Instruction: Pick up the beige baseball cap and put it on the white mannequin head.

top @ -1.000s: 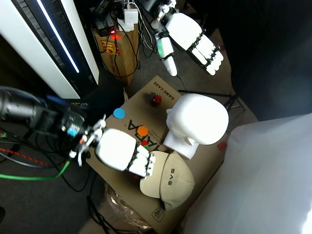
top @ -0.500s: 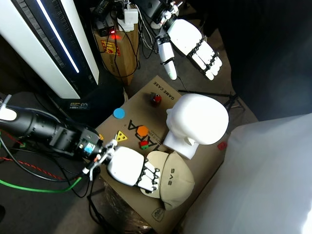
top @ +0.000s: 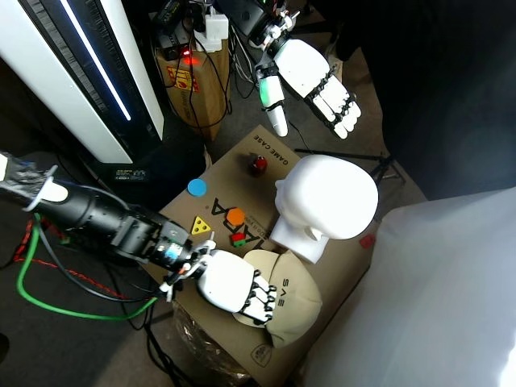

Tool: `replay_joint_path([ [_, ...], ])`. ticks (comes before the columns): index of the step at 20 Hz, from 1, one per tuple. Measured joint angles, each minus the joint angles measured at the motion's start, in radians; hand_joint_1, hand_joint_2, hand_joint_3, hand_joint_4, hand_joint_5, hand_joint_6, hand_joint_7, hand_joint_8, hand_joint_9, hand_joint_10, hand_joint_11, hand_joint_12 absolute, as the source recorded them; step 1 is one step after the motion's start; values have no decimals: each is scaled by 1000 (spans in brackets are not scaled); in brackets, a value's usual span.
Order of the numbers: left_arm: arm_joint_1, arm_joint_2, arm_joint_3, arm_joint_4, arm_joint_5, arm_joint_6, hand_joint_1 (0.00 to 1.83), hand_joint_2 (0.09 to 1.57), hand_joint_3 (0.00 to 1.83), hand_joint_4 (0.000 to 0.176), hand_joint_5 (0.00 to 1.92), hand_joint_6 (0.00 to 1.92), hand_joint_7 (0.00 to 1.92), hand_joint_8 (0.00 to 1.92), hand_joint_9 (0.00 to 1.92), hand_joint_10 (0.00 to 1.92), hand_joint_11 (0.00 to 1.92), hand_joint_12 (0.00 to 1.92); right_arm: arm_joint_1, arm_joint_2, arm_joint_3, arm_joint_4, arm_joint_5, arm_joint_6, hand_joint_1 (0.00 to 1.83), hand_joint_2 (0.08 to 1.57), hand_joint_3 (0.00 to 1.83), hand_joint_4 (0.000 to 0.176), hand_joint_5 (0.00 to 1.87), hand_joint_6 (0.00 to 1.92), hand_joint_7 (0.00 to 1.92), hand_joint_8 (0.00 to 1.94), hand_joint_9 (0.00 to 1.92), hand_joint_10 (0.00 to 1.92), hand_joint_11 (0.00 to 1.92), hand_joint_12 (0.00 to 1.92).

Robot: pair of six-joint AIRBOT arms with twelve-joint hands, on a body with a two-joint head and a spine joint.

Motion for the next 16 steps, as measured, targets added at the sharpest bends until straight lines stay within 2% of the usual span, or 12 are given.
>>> replay_joint_path([
  [4,5,-1,0,1,0,-2,0,1184,29,0,0,0,0,0,0,0,0,0,10,-53,94,-67,-18,62,1208,936,0,0,381,11,356,0,361,6,0,1204],
  [11,18,-1,2,5,0,-5,0,1182,24,0,0,0,0,0,0,0,0,0,13,-136,196,-98,-58,116,1211,937,0,0,390,12,358,1,353,2,0,1198],
  [12,18,-1,2,2,0,-65,0,1182,24,0,0,0,0,0,0,0,0,0,13,-146,213,-102,-58,119,1211,937,0,0,390,12,358,1,353,2,0,1198],
  [16,21,-1,2,2,-3,-77,0,1182,22,0,0,0,0,0,0,0,0,0,22,-163,230,-124,-61,141,1212,937,0,0,394,11,363,2,361,5,0,1204],
])
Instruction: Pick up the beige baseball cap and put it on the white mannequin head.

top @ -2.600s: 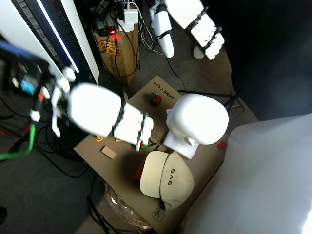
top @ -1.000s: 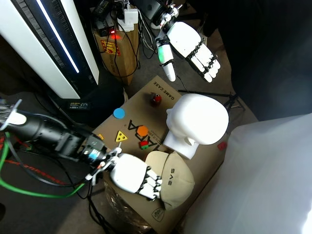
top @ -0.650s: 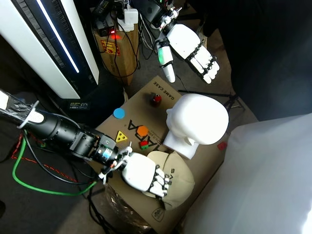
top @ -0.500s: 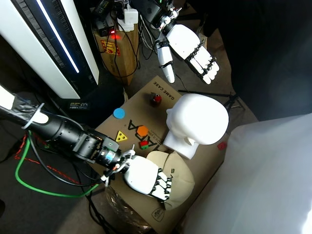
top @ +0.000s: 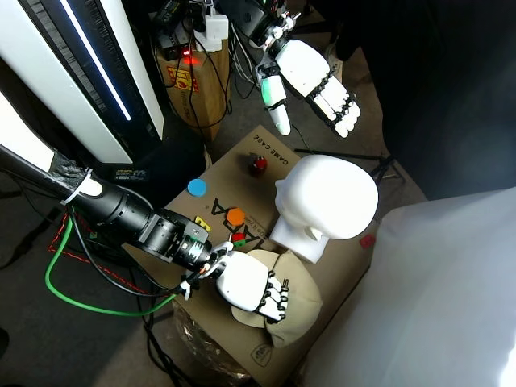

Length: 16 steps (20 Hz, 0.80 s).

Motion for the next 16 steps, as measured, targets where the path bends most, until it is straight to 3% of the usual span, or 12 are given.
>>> replay_joint_path([
  [6,0,0,0,12,-16,-5,0,1185,21,0,0,0,0,0,0,0,0,0,15,-13,30,-14,-6,58,1182,959,6,0,387,4,367,1,373,6,0,1227],
  [14,5,0,-2,15,-32,-24,0,1183,17,0,0,0,0,0,0,0,0,0,15,-16,41,-24,-13,66,1185,956,2,0,453,22,413,11,392,10,13,1237],
  [16,7,0,-4,15,-38,-27,0,1184,17,0,0,0,0,0,0,0,0,0,15,-16,41,-27,-13,68,1186,958,1,0,543,25,534,13,478,23,86,1211],
])
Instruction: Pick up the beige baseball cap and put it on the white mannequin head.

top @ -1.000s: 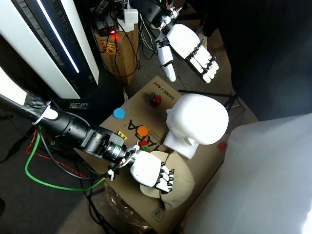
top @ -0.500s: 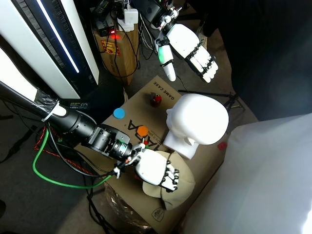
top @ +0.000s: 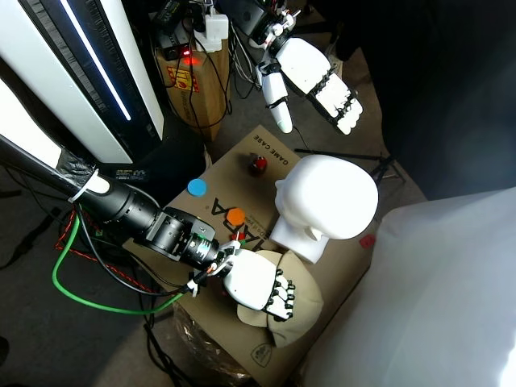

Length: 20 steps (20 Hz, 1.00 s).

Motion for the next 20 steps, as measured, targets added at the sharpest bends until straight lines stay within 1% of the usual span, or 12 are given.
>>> replay_joint_path([
  [1,3,0,0,4,0,0,0,1184,17,0,0,0,0,0,0,0,0,0,0,0,0,-11,0,7,1186,958,1,0,543,25,534,13,478,23,86,1211],
  [2,5,0,-3,3,-2,0,0,1183,16,0,0,0,0,0,0,0,0,0,0,0,0,-19,0,14,1187,962,1,0,758,46,792,27,713,60,323,1148],
  [3,9,0,-10,4,-5,0,0,1183,16,0,0,0,0,0,0,0,0,0,0,0,0,-21,0,18,1187,962,1,0,758,46,792,27,713,60,323,1148],
  [4,12,0,-16,4,-3,0,0,1183,15,0,0,0,0,0,0,0,0,0,0,0,3,-22,2,18,1338,994,13,0,981,37,1158,480,1101,112,744,1114],
  [5,12,0,-18,-1,-5,0,0,1183,15,0,0,0,0,0,0,0,0,0,0,-1,8,-22,3,21,1391,1016,4,0,1017,507,1272,419,1173,774,937,1198],
  [6,12,0,-18,-1,-6,0,0,1183,15,0,0,0,0,0,0,0,0,0,0,-1,13,-23,10,23,1403,1023,2,0,1122,403,1234,570,1147,1009,992,1272],
  [7,12,0,-18,2,-8,0,0,1182,14,0,0,0,0,0,0,0,0,0,0,-1,18,-25,27,24,1394,1064,0,0,1072,522,1114,811,1032,1162,1005,1313],
  [8,12,0,-18,2,-8,0,0,1182,14,0,0,0,0,0,0,0,0,0,0,-1,23,-24,33,27,1394,1064,0,0,1072,522,1114,811,1032,1162,1005,1313],
  [9,12,0,-18,3,-8,0,0,1183,14,0,0,0,0,0,0,0,0,0,1,-1,27,-22,36,29,1390,1076,2,0,1046,600,1074,913,983,1219,1022,1329],
  [13,14,0,-18,2,-10,-4,0,1184,13,0,0,0,0,0,0,0,0,0,1,-4,37,-32,89,34,1391,1075,0,0,1025,642,1118,817,976,1244,1026,1303],
  [18,23,0,-24,-14,-30,-5,0,1187,14,0,0,0,0,0,0,0,0,0,2,-5,48,-38,256,32,1390,1077,0,0,1008,679,1134,800,956,1249,977,1312],
  [20,23,0,-26,-10,-39,-5,0,1194,16,0,0,0,0,0,0,0,0,0,17,-3,51,-36,349,-1,1390,1076,0,0,1017,680,1137,801,944,1247,957,1308],
])
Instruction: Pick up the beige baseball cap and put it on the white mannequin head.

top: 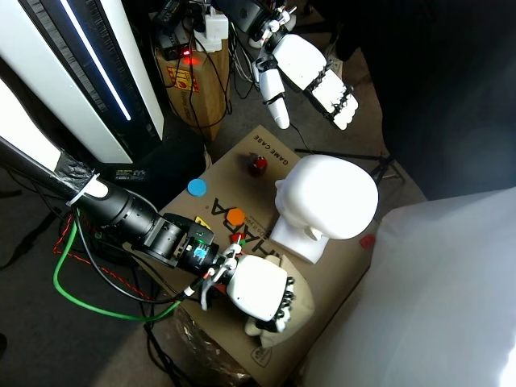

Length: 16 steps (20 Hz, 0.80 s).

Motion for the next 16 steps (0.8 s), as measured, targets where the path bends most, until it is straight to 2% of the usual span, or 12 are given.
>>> replay_joint_path([
  [3,0,0,0,0,0,-1,0,1195,16,0,0,0,0,0,0,0,0,0,23,3,2,-4,145,-42,1390,1080,0,0,999,704,1109,835,964,1236,1011,1282],
  [5,2,0,0,-2,-2,0,0,1196,16,0,0,0,0,0,0,0,0,0,30,2,2,-8,236,-104,1390,1079,0,0,997,715,1112,829,967,1231,1009,1277],
  [7,2,0,-1,-3,-3,-3,0,1156,0,0,11,4,0,0,0,0,0,0,40,1,2,-5,288,-138,1361,1167,5,0,821,997,921,1152,784,1497,755,1574],
  [10,2,0,-1,-1,-4,-5,0,1154,0,0,25,9,0,0,0,0,0,0,50,0,-5,-13,374,-163,1357,1181,0,0,799,1034,896,1194,762,1530,715,1623],
  [11,2,0,-1,0,-5,-5,0,1154,0,0,24,8,0,0,0,0,0,0,58,4,-27,-42,430,-165,1356,1182,0,0,799,1035,895,1197,761,1531,714,1626],
  [13,2,0,4,3,-4,-8,0,1154,0,0,24,8,0,0,0,0,0,0,67,8,-58,-54,467,-169,1356,1182,0,0,799,1035,895,1197,761,1531,714,1626],
  [16,3,3,8,12,-7,-29,0,1155,0,0,27,7,0,0,0,0,0,0,97,33,-159,-72,511,-180,1354,1191,1,0,780,1057,883,1231,739,1550,697,1638],
])
